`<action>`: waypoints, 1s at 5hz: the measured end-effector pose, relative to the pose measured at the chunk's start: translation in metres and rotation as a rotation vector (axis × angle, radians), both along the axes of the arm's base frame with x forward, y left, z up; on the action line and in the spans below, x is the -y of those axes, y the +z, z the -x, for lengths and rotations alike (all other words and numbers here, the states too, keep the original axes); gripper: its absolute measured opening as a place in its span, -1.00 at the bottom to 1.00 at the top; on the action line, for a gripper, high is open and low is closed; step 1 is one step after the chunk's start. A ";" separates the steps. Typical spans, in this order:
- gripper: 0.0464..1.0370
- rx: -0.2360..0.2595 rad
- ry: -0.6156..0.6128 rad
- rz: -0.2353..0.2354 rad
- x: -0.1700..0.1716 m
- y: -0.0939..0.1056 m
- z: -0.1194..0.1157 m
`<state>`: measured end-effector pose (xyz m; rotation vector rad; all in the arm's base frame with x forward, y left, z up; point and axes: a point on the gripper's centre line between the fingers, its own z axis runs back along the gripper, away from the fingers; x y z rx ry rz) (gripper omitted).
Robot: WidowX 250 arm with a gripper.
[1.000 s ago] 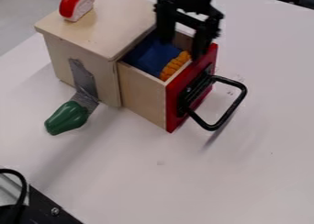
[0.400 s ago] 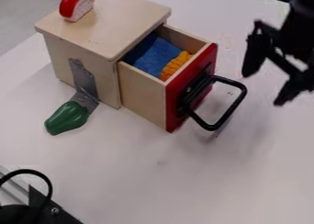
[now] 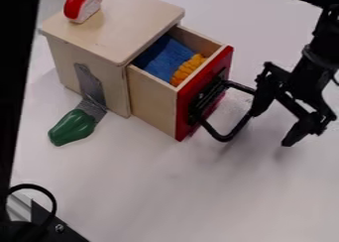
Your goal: Closed the drawer
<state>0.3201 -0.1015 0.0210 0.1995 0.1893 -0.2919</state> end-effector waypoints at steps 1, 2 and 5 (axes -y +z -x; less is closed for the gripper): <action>0.93 -0.042 0.022 -0.023 -0.012 -0.014 0.003; 0.93 -0.033 0.030 -0.008 -0.017 -0.007 0.002; 0.93 0.123 -0.008 0.140 -0.003 0.062 -0.007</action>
